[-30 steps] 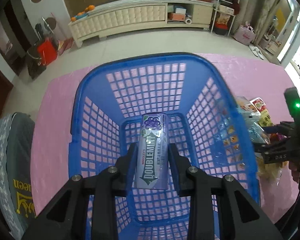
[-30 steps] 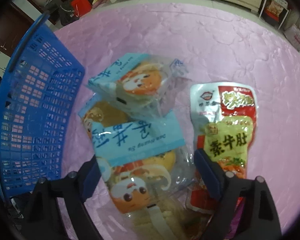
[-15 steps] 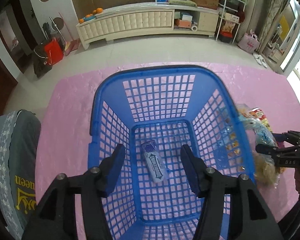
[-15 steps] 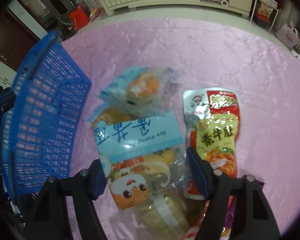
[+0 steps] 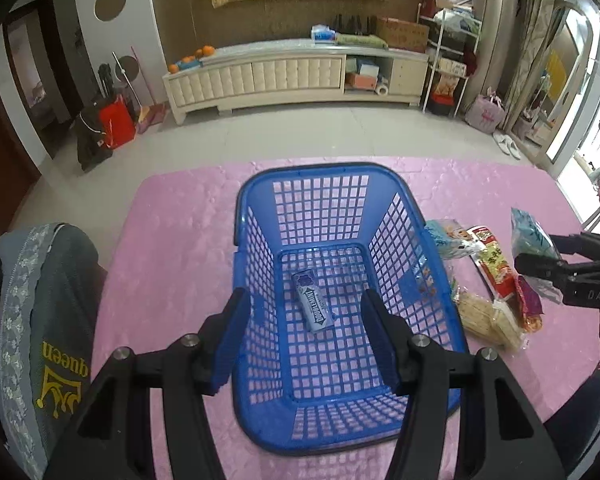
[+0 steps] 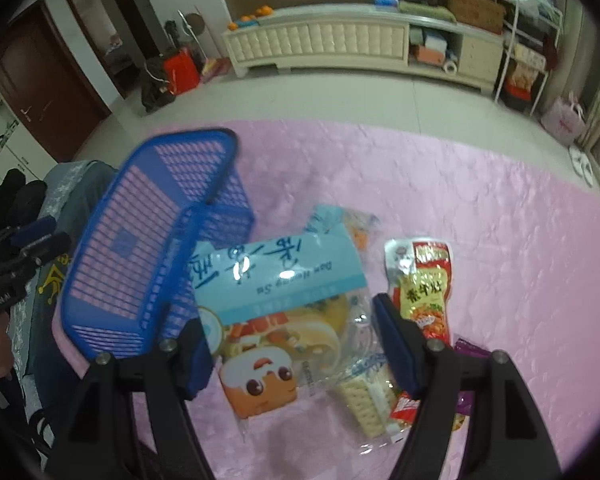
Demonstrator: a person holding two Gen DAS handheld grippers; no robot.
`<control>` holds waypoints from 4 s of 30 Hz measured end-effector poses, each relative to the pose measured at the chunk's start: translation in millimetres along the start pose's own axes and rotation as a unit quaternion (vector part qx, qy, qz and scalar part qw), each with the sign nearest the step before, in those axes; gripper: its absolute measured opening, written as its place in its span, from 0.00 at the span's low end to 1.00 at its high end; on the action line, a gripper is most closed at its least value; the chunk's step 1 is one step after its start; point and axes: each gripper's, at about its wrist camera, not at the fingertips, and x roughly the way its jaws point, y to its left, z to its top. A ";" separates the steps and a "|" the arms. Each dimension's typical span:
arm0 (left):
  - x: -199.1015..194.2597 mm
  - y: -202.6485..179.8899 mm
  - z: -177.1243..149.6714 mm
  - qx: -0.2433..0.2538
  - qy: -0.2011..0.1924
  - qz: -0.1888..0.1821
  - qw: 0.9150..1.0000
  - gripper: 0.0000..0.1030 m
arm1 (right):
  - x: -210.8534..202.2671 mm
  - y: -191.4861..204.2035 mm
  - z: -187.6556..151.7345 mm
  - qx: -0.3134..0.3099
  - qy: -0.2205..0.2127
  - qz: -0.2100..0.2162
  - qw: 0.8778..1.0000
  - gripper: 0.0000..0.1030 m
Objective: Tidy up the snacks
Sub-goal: 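Grasp the blue bread bun pack with the right tool and drop it into the basket, then grasp a blue-and-white bun pack with the left tool while the right tool grasps the red tripe pouch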
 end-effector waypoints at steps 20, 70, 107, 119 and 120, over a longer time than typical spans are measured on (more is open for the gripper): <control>-13.8 53.4 -2.3 -0.015 -0.018 0.001 1.000 0.58 | 19.8 101.9 50.1 -0.052 -0.014 0.022 0.998 0.73; -16.4 22.5 3.5 -0.001 -0.012 -0.023 1.000 0.62 | 1.0 77.2 42.6 -0.029 -0.016 -0.040 0.999 0.82; 25.6 -179.6 51.4 0.097 0.074 -0.090 0.988 0.79 | -47.5 -116.3 -18.5 0.142 0.021 -0.039 0.989 0.90; 114.0 -197.8 87.7 0.062 0.153 -0.089 0.982 0.79 | 6.8 -155.7 -1.1 0.169 0.061 -0.006 0.984 0.90; 125.7 -196.3 89.9 0.052 0.165 -0.094 0.980 0.79 | 12.8 -159.0 0.3 0.170 0.063 -0.005 0.983 0.90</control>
